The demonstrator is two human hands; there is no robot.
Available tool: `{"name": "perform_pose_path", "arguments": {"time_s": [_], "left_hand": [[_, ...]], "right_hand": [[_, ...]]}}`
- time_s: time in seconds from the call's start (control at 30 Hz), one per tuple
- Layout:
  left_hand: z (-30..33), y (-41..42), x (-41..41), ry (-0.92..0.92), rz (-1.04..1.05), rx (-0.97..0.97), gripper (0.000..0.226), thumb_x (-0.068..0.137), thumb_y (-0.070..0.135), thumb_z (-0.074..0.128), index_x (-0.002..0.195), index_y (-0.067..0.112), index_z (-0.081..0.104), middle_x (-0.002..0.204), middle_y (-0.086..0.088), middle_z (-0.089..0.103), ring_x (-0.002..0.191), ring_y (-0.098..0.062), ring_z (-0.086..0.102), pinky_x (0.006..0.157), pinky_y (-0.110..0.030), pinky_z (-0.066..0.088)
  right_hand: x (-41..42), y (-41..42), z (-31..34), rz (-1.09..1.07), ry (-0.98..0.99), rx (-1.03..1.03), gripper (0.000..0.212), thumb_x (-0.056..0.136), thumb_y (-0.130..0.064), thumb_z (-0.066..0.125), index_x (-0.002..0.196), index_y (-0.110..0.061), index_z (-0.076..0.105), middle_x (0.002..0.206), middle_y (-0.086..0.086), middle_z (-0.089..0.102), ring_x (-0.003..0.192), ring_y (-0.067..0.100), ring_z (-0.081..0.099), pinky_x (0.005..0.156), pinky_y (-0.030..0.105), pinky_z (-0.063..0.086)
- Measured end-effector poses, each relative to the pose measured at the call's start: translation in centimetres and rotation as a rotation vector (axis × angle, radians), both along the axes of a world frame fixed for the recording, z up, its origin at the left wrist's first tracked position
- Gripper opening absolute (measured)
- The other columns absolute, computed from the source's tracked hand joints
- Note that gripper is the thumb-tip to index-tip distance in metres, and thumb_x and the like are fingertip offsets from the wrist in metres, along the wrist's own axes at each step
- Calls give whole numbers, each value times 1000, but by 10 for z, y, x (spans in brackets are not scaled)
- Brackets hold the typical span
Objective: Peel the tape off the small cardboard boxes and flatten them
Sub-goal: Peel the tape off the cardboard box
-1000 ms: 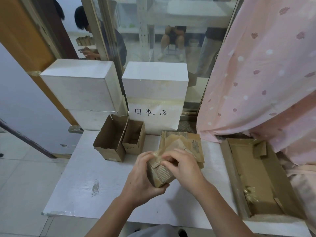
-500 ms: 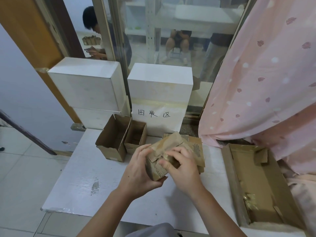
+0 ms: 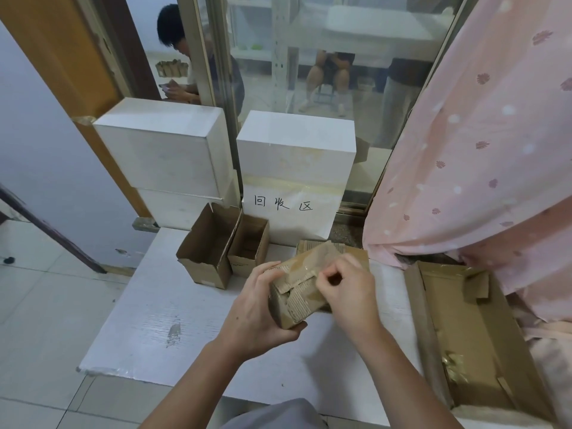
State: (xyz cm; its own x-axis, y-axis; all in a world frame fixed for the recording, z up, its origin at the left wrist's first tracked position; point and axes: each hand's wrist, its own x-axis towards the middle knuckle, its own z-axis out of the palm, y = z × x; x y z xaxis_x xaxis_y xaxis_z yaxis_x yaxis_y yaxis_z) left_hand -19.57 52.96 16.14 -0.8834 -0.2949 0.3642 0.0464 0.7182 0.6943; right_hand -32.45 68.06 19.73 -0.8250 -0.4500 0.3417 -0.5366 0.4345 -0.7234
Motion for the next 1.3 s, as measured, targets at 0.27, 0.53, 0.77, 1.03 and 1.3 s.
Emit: {"name": "perform_pose_path", "arguments": {"time_s": [0.27,0.53,0.77,1.03,1.3], "left_hand": [[3,-3,-5,31,30,25,98,61,42,97,138,13,45,146,1,43,136,-17,49,96,-38,56],[5,-3,-6,68,30,0,100,61,43,96,140,19,39,148,-1,41,138,-18,47,95,-39,57],[3,0,-9,93,14,39,101,62,37,97,141,18,37,149,-3,40,141,-23,45,100,-45,54],[4,-1,-6,-94,142,16,98,67,64,86,141,22,38,147,8,28,133,-11,41,100,-29,53],[16,-2,-10,-604,124,-201,115,73,67,69,161,25,10,149,0,29,131,-26,41,103,-38,47]], "right_hand": [[-2,-5,5,267,102,140,14,89,-10,70,92,-22,76,96,-16,65,94,4,53,86,12,39],[-10,0,-2,36,-198,44,20,80,-36,84,99,-33,77,122,-19,58,118,6,45,103,24,37],[-15,-2,-8,47,-114,-3,20,95,-22,68,80,-26,56,132,-12,57,126,12,52,104,47,43],[-20,-2,-3,-18,-41,-48,29,81,-17,76,70,-29,53,90,-20,62,95,6,55,80,52,50],[0,-5,-22,37,-38,226,14,83,-43,78,80,-34,67,82,-22,62,89,2,44,89,35,27]]}}
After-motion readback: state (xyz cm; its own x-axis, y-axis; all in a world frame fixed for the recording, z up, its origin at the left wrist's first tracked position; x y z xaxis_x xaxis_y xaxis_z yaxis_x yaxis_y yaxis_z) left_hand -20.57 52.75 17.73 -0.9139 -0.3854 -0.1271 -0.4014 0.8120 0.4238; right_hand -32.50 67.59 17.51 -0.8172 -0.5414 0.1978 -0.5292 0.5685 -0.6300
